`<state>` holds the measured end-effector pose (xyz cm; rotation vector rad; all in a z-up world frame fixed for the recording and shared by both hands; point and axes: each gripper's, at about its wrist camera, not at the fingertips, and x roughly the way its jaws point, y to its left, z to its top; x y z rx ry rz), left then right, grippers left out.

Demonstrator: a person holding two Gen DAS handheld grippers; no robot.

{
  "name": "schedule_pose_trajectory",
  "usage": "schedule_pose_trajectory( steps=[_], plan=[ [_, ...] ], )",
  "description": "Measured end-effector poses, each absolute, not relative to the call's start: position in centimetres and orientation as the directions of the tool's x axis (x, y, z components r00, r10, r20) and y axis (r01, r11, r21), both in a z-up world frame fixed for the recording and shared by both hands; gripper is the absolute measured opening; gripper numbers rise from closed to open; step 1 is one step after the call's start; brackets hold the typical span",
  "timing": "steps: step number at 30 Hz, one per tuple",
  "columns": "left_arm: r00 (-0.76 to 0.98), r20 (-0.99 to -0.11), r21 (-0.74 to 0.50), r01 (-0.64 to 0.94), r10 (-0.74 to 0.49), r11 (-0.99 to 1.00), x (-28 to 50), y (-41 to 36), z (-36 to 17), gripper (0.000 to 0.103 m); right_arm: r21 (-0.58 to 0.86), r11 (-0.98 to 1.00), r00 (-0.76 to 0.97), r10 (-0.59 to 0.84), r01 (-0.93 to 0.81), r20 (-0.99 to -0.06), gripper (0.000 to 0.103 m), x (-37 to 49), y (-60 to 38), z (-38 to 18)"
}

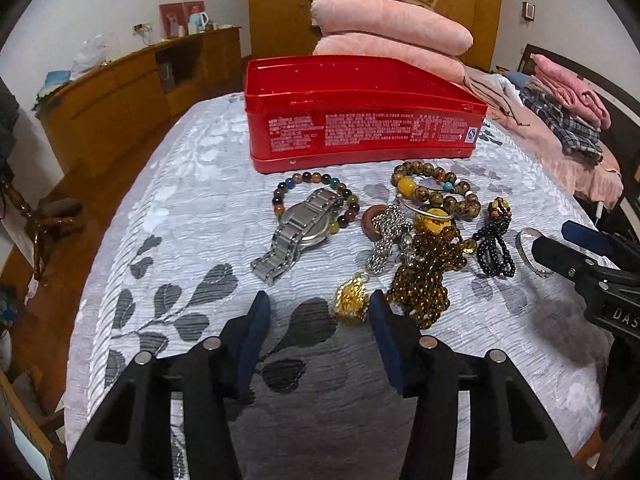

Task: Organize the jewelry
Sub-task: 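Grasp the gold pendant with the left tool while the right tool grasps the silver bangle, then carry pendant and bangle into the red tin and open both tools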

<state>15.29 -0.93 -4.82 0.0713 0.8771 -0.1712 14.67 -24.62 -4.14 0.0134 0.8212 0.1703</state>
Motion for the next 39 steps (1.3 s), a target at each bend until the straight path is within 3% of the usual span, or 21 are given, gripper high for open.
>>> schedule_pose_trajectory(
  steps=[5,11,15,18,23,39],
  plan=[
    [0.623,-0.775,0.019,0.185,-0.102,0.982,16.0,-1.6,-4.9,0.046,0.074,0.987,0.648,0.150,-0.144,-0.747,0.074,15.0,-24.6,-4.5],
    [0.626,-0.769,-0.003,0.198,-0.129,0.980,15.8,-1.4,-4.8,0.030,0.091,0.987,0.592,0.152,-0.131,-0.791,0.072,15.7,-25.2,-5.3],
    [0.629,-0.765,-0.027,0.178,-0.135,0.984,16.0,-0.9,-4.8,0.020,0.028,0.989,0.580,0.107,-0.144,-0.807,0.074,16.1,-24.1,-5.7],
    [0.630,-0.763,-0.037,0.178,-0.143,0.983,16.0,-0.7,-4.8,0.020,0.007,0.990,0.582,0.090,-0.142,-0.808,0.070,16.0,-24.0,-5.7],
    [0.634,-0.756,-0.060,0.178,-0.161,0.982,15.7,-0.2,-4.7,0.019,0.008,0.990,0.585,0.090,-0.141,-0.806,0.048,15.6,-24.4,-5.4],
    [0.726,-0.668,-0.084,0.148,-0.165,0.985,14.7,1.4,-0.9,0.019,0.055,0.986,0.670,0.148,-0.158,-0.727,0.047,15.2,-25.1,-1.5]
  ],
)
